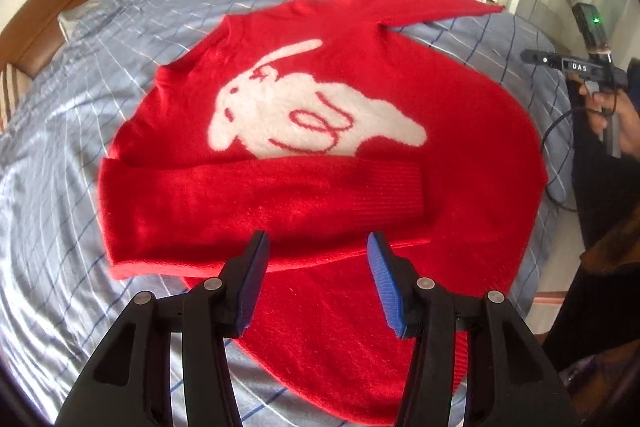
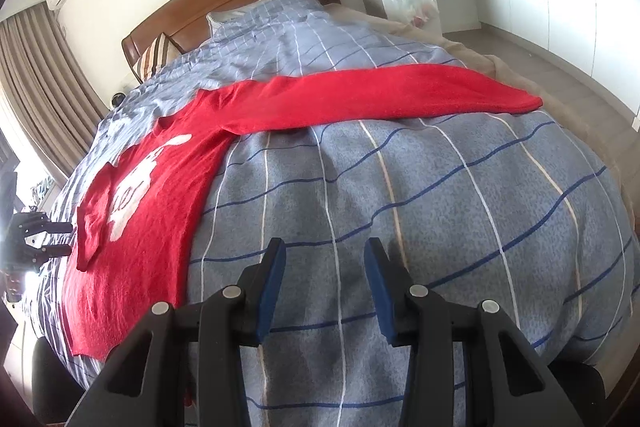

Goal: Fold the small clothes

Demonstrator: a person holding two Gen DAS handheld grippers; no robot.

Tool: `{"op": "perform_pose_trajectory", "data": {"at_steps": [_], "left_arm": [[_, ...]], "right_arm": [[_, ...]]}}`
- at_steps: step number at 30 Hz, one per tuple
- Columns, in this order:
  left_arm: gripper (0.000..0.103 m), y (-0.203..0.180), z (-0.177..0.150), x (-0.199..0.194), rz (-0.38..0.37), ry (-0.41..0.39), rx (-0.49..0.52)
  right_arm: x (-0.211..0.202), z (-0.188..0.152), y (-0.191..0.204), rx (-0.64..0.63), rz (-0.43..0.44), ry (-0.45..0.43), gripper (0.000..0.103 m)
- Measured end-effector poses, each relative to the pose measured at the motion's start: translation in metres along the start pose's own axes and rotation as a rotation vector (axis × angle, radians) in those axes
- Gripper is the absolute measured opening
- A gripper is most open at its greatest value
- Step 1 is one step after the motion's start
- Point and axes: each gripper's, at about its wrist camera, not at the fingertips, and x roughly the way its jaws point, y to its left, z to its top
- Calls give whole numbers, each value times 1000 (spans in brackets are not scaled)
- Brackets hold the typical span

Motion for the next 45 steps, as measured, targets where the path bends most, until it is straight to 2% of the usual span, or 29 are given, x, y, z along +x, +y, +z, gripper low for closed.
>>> {"op": "perform_pose_trajectory", "data": {"at_steps": [4,7,9,13,14,15,17,19,20,22,24,26,28,30,32,33,36,40,41,43,44,45], "left_arm": [[54,-24,1,-2,-10,26,144],[53,-51,-4,21,80,82,312],[38,-57,-4,36,108,102,357],[31,-56,5,50,101,80,338],[22,-55,7,54,88,88,327],[9,-53,9,58,72,103,307],[4,-47,12,62,38,120,247],[3,-35,16,53,6,89,146],[2,-22,18,43,-13,44,64],[2,21,19,11,-16,-89,-165],[2,82,3,-23,28,-230,-458],[2,143,-31,-54,100,-349,-754],[2,195,-80,-75,216,-420,-1043],[2,229,-134,-82,314,-424,-1295],[2,243,-177,-77,360,-397,-1451],[2,245,-196,-74,389,-376,-1500],[2,242,-230,-68,449,-339,-1557],[2,248,-267,-75,471,-385,-1630],[4,251,-271,-74,456,-392,-1621],[7,255,-273,-67,372,-374,-1581],[18,254,-275,-65,365,-360,-1570],[46,253,-277,-63,354,-358,-1564]], "right_arm": [[1,0,-5,30,-4,0,42],[5,0,-8,54,0,8,43],[4,0,-8,55,2,7,43],[3,0,-8,52,-2,-4,43],[3,0,-8,54,-3,-3,43],[4,0,-9,56,-4,-2,43],[4,-1,-10,58,-6,-3,43],[3,-1,-10,58,-7,-6,43],[2,-1,-10,58,-8,-8,43],[1,-1,-11,60,-8,-11,43],[1,-1,-11,61,-8,-10,43],[1,-1,-11,61,-8,-7,43],[1,-1,-10,58,-8,-7,43],[0,-2,-9,55,-9,-10,43],[1,-2,-8,55,-10,-9,43],[1,-2,-8,56,-9,-7,43],[4,-2,-7,50,-13,1,43],[6,-3,-4,37,-21,16,43],[7,-3,-4,34,-23,18,43],[7,-3,-3,29,-28,18,43],[7,-3,-2,28,-31,17,43],[8,-3,-2,29,-33,16,43]]}}
